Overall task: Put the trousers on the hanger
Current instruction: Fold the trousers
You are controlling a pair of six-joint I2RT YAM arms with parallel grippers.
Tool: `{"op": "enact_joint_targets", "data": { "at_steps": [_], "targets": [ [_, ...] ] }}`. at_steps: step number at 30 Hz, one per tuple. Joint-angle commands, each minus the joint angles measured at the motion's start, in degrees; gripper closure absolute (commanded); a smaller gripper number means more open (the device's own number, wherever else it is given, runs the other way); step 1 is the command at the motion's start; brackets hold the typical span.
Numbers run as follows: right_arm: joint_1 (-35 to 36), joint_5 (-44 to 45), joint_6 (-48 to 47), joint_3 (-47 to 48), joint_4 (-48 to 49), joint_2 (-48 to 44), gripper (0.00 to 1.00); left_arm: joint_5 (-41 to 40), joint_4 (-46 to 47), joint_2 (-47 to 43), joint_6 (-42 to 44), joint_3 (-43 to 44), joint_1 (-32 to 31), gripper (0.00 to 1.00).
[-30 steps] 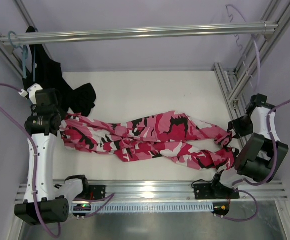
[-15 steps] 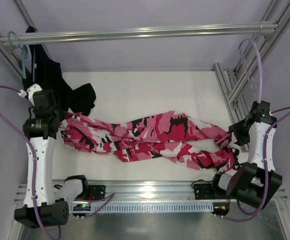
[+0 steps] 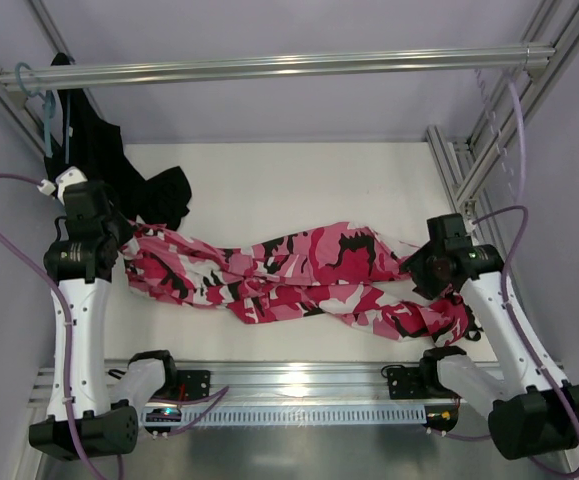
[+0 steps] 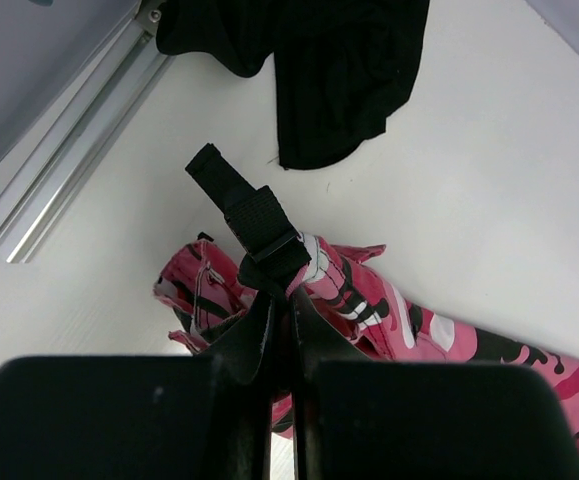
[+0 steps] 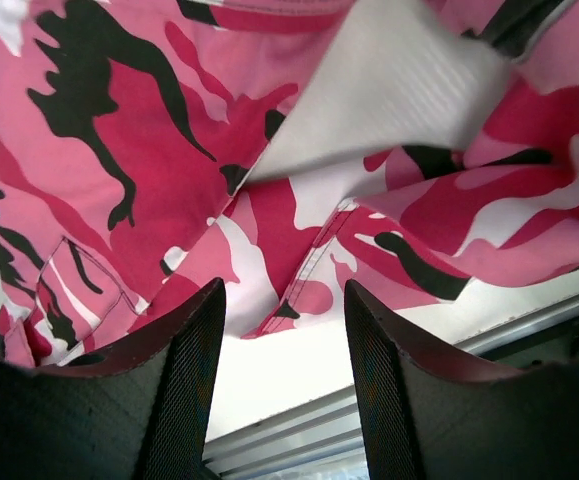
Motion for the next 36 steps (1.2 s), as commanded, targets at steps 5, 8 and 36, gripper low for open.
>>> {"op": "enact_joint_targets", "data": {
  "at_steps": [5, 8, 36],
  "targets": [
    [7.59, 1.97, 17.94, -5.22, 9.18, 5.56, 0.46, 1.13, 4.45, -1.34, 0.66, -0.39, 0.44, 1.0],
    [8.47, 3.11, 21.28, -6.64, 14.18, 8.54, 0.45, 1.75, 4.8, -1.43, 0.4, -0.83, 0.44, 1.0],
    [8.39, 24.88, 16.38, 1.42, 9.09, 29.93, 0.96, -3.07, 5.25, -1.25, 0.57, -0.31, 0.44, 1.0]
  ]
}}
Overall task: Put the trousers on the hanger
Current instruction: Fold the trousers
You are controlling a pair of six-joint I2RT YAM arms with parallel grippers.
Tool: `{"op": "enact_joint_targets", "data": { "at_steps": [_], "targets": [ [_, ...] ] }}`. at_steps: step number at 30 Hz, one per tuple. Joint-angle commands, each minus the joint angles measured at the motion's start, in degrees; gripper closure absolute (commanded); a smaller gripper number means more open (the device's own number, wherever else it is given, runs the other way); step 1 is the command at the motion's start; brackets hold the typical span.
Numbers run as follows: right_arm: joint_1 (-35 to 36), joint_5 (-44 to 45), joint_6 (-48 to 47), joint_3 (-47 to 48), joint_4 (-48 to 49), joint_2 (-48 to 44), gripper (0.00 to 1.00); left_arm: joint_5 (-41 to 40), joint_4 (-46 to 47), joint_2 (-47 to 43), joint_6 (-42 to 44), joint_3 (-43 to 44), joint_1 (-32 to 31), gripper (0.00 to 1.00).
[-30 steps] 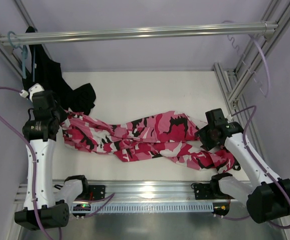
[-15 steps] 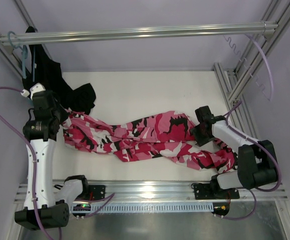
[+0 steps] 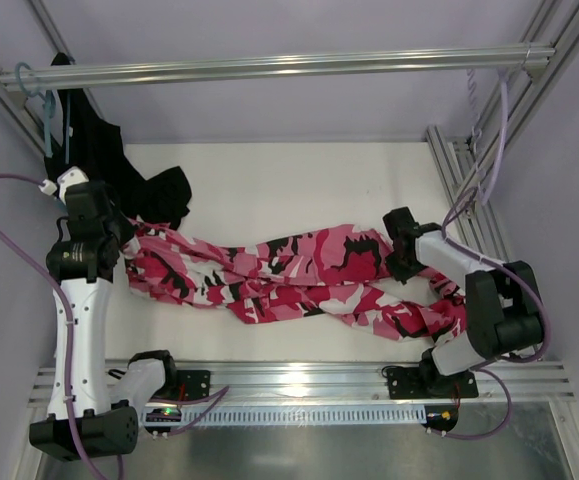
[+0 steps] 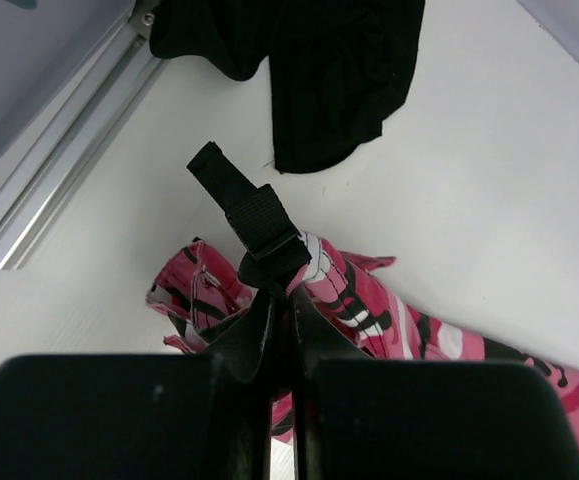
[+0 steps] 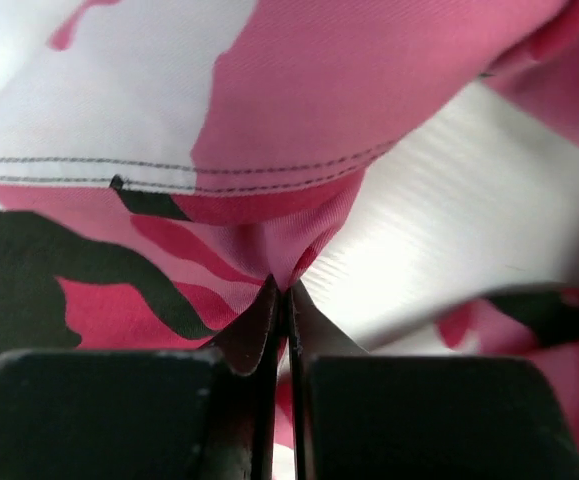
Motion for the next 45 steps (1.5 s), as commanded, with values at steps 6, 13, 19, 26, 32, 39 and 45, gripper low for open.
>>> {"op": "enact_joint_targets", "data": {
  "at_steps": [6, 13, 19, 26, 32, 39, 45],
  "targets": [
    [-0.07, 16.14, -22.45, 20.44, -28.97, -14.9, 0.96, -7.22, 2.12, -1.3, 0.84, 3.42, 0.44, 1.0],
    [-0.33, 18.26, -33.44, 25.45, -37.6, -22.29, 0.96, -11.36, 1.06, -1.91, 1.63, 3.6, 0.44, 1.0],
    [0.8, -3.24, -45.67, 23.47, -31.57, -22.3, 0.96, -12.58, -0.7, -2.61, 2.59, 6.58, 0.44, 1.0],
    [9.93, -16.55, -49.99, 17.63, -11.07, -9.75, 0.96, -13.65, -0.7, -2.96, 2.6, 6.06, 0.44, 1.0],
    [13.46, -9.29, -48.87, 18.61, -11.3, -1.64, 0.67, -13.82, 0.18, -2.88, 2.51, 4.12, 0.44, 1.0],
    [10.39, 6.74, -24.8, 16.42, -23.64, -11.82, 0.52, -13.3, 1.06, -2.44, 2.33, 3.51, 0.44, 1.0],
    [10.39, 4.46, -9.14, 6.4, -21.0, -17.55, 0.51, -11.98, 1.76, -1.91, 2.07, 3.16, 0.44, 1.0]
  ]
}}
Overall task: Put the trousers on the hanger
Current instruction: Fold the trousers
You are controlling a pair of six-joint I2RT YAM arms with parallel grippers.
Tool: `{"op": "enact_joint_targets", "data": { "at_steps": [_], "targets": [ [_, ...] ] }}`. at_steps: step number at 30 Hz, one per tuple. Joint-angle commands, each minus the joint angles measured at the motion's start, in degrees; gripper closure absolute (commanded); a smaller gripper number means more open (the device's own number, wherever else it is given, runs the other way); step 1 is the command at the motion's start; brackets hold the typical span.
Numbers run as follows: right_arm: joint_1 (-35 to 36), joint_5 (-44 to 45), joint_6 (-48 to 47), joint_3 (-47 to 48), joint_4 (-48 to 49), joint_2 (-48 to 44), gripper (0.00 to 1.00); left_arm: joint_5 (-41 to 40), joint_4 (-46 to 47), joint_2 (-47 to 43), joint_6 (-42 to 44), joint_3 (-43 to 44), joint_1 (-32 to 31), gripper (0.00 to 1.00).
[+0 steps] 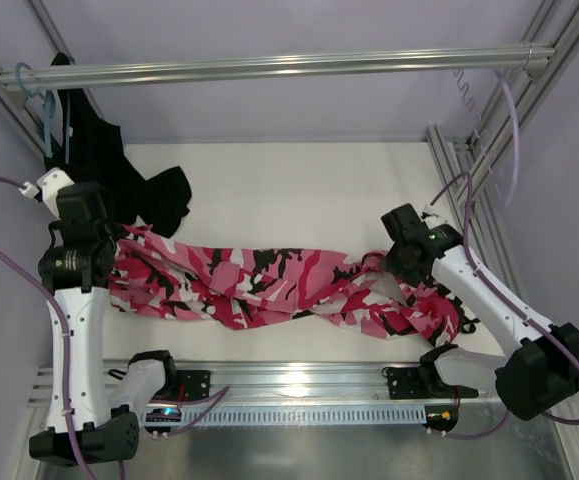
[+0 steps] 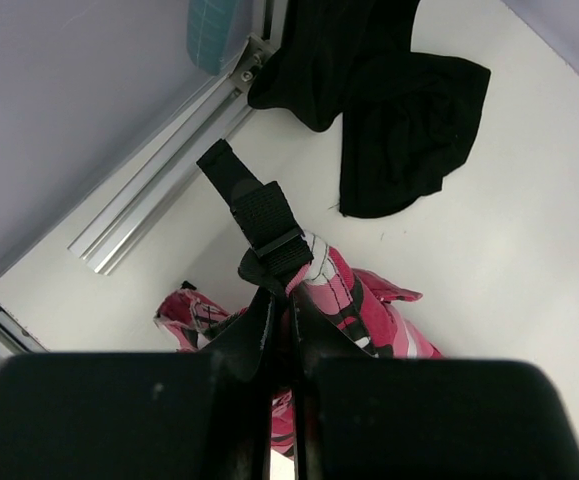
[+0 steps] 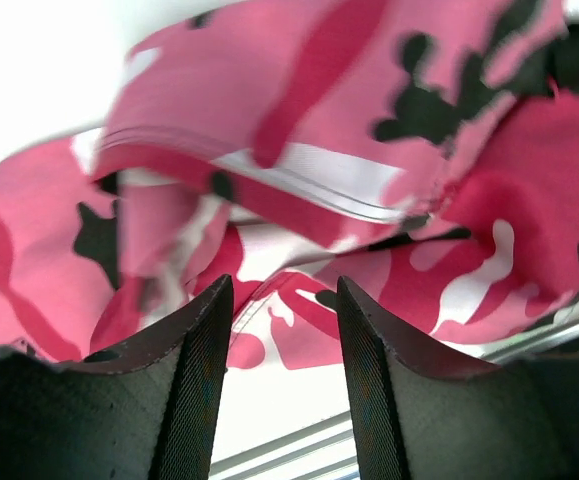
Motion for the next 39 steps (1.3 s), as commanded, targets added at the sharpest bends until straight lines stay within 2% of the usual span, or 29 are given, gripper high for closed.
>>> {"op": "enact_joint_targets", "data": {
  "at_steps": [1, 5, 9, 15, 21, 24, 30, 39],
  "targets": [
    [0.29, 1.61, 11.92, -4.4, 0.51, 0.2, 0.5, -0.11, 4.23, -0.07, 0.52, 0.14, 0.44, 1.0],
    [0.2, 2.75, 13.05, -3.89, -2.27, 3.88, 0.49, 0.33, 4.41, 0.19, 0.43, 0.32, 0.44, 1.0],
    [0.29, 1.45, 22.52, -4.76, -3.96, 4.95, 0.49, 0.51, 4.84, 0.01, 0.08, -0.47, 0.35, 1.0],
    [2.66, 1.6, 23.96, -9.94, 3.93, 0.03, 0.53, 1.83, 5.28, 0.19, -0.45, -1.18, 0.53, 1.0],
    [2.75, 5.28, 17.47, -16.1, 13.17, -0.33, 0.54, 1.83, 5.37, 0.01, -0.89, -1.18, 0.44, 1.0],
    [1.53, 14.42, 11.66, -14.44, 13.8, 1.68, 0.54, 1.74, 5.37, 0.28, -0.8, -1.18, 0.44, 1.0],
    [-2.6, 26.02, 0.35, -7.06, 16.59, 4.24, 0.54, 1.48, 5.29, 0.19, -0.63, -1.71, 0.44, 1.0],
    [-12.89, 26.48, -13.65, -0.73, 25.31, 12.85, 0.54, 0.77, 5.29, 0.54, -0.19, -1.53, 0.44, 1.0]
  ]
}}
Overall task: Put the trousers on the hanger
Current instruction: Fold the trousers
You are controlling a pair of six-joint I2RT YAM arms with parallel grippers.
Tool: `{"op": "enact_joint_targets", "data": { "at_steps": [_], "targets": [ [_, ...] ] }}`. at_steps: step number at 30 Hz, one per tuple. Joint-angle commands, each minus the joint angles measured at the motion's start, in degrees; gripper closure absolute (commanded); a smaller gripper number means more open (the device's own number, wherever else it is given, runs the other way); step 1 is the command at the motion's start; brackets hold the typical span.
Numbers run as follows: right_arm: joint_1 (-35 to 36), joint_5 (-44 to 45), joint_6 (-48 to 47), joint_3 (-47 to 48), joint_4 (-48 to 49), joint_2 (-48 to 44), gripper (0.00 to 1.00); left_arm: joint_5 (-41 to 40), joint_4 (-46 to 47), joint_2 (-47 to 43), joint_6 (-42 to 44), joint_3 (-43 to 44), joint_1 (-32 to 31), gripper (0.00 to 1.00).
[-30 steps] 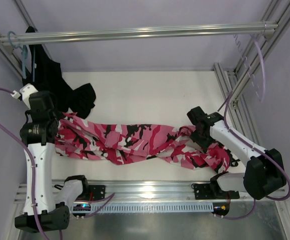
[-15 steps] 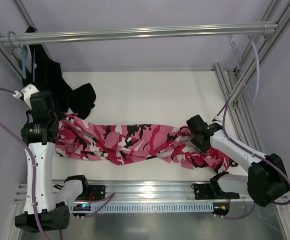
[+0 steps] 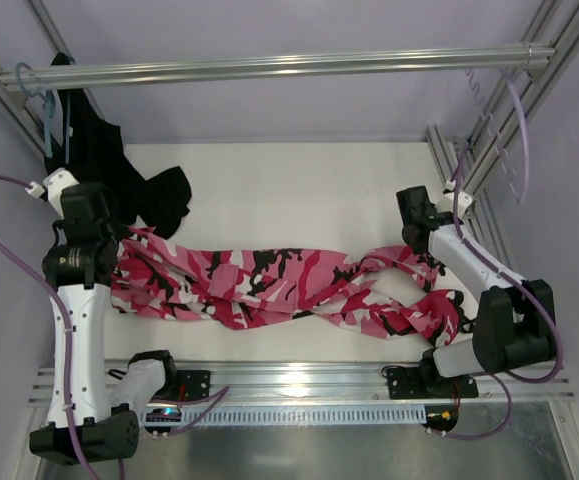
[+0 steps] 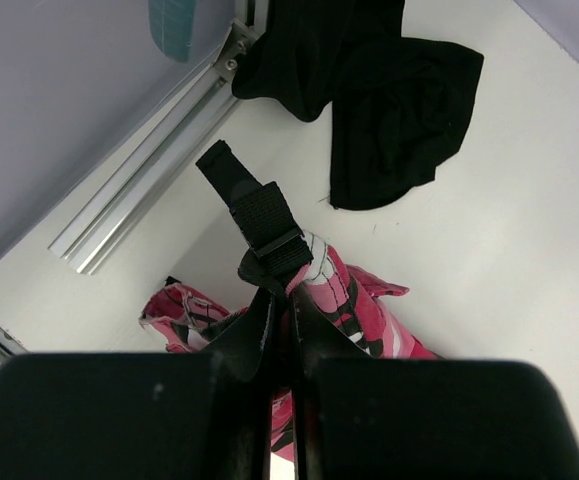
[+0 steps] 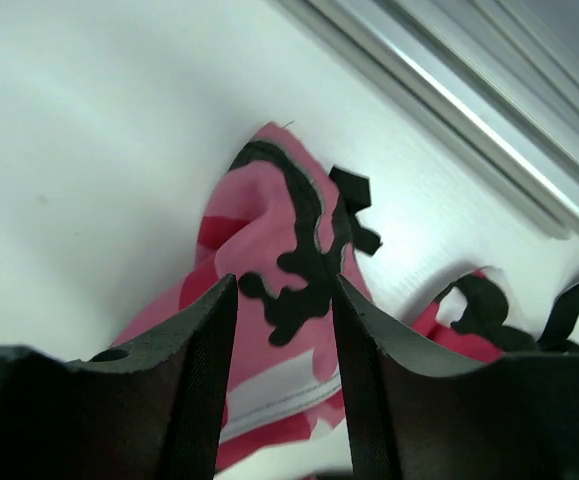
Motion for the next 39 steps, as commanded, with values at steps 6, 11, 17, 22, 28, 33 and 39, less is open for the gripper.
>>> {"op": "enact_joint_targets", "data": {
  "at_steps": [6, 11, 17, 22, 28, 33, 39],
  "targets": [
    [-1.9, -3.08, 3.72, 10.28, -13.94, 2.28, 0.54, -1.04, 3.76, 0.02, 0.07, 0.55, 0.42, 1.0],
    [-2.25, -7.73, 29.59, 6.27, -29.02, -4.13, 0.48, -1.31, 3.84, 0.1, 0.25, 0.11, 0.42, 1.0],
    [-3.22, -16.0, 37.6, -4.12, -18.47, -13.81, 0.39, 0.89, 4.28, -0.07, -0.37, 0.55, 0.42, 1.0],
    [-3.39, -18.62, 40.33, -7.36, -13.11, -12.41, 0.37, 1.51, 4.72, -0.42, -0.72, 0.02, 0.42, 1.0],
    [-3.3, -20.49, 45.68, -14.48, -2.92, -11.09, 0.37, 3.09, 5.6, -0.95, -0.63, -1.38, 0.42, 1.0],
    [-3.3, -15.66, 47.37, -16.86, -0.01, -11.0, 0.42, 2.3, 6.22, -0.69, -0.1, -2.62, 0.42, 1.0],
    [-3.31, -3.02, 43.43, -13.71, -2.03, -11.35, 0.87, 1.68, 6.91, -0.77, -1.33, -2.97, 0.42, 1.0]
  ]
}}
